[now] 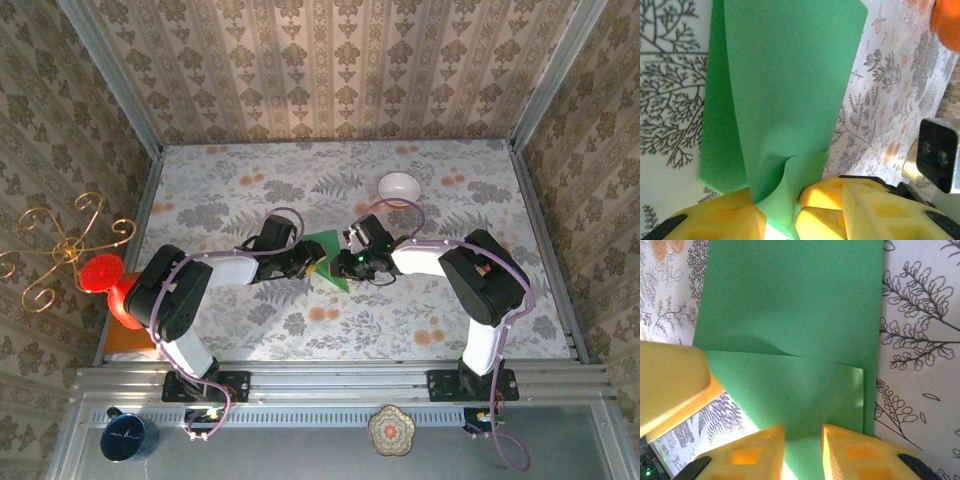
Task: Fold a paper plane with a square sheet of paper (pick it up from the middle)
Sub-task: Fourth fold the wing at the center of the table.
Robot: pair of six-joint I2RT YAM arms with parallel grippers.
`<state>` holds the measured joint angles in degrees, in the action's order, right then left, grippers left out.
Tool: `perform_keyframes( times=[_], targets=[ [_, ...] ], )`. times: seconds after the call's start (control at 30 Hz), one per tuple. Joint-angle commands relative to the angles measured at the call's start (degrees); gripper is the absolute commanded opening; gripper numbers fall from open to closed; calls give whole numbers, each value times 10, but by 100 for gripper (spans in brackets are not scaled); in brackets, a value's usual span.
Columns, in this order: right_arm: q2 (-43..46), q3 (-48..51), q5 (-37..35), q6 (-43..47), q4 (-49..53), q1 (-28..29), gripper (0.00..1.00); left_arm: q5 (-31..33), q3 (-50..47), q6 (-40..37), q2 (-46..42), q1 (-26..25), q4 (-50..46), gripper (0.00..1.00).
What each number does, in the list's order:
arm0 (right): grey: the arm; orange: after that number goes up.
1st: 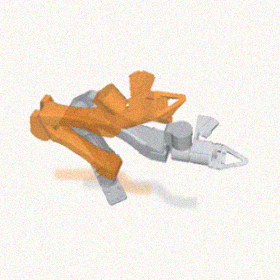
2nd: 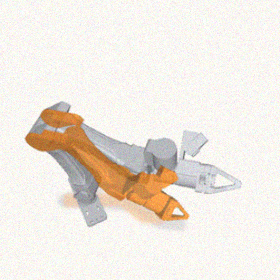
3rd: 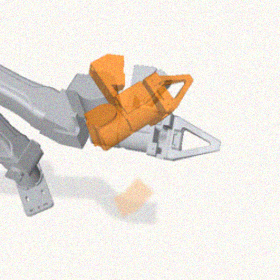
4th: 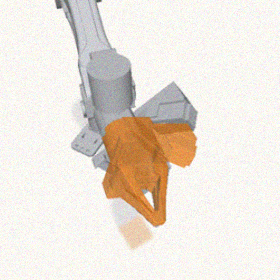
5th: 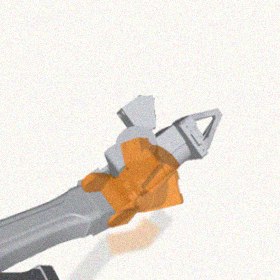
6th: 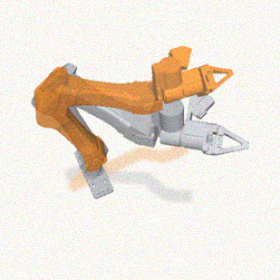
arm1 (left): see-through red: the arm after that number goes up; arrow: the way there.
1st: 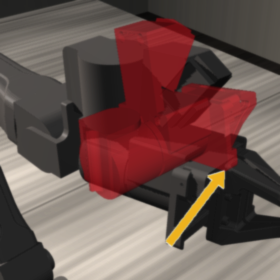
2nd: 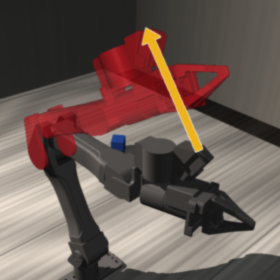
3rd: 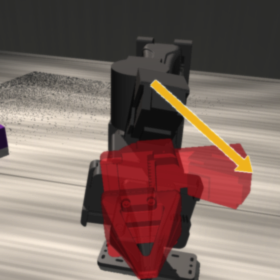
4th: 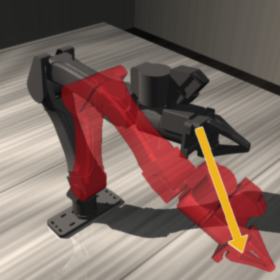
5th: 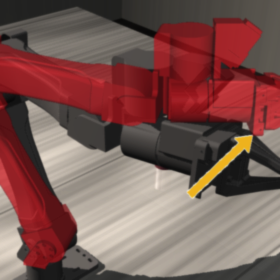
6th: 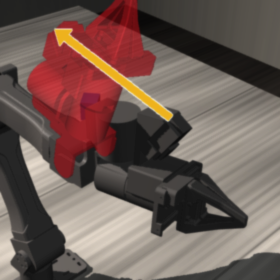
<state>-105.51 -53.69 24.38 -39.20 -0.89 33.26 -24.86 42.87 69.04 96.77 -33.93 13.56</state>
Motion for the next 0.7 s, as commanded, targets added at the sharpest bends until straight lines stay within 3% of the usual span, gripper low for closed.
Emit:
perform_keyframes(
  times=[0.0, 0.67],
  targets=[
    [-17, 7, -21, 11, 26, -3, 29, -31, -3, -7, 7, 14, 27, 43],
    [-11, 13, -21, 12, 21, -6, 28, -111, 5, -33, 64, 53, 55, 30]
  ],
)
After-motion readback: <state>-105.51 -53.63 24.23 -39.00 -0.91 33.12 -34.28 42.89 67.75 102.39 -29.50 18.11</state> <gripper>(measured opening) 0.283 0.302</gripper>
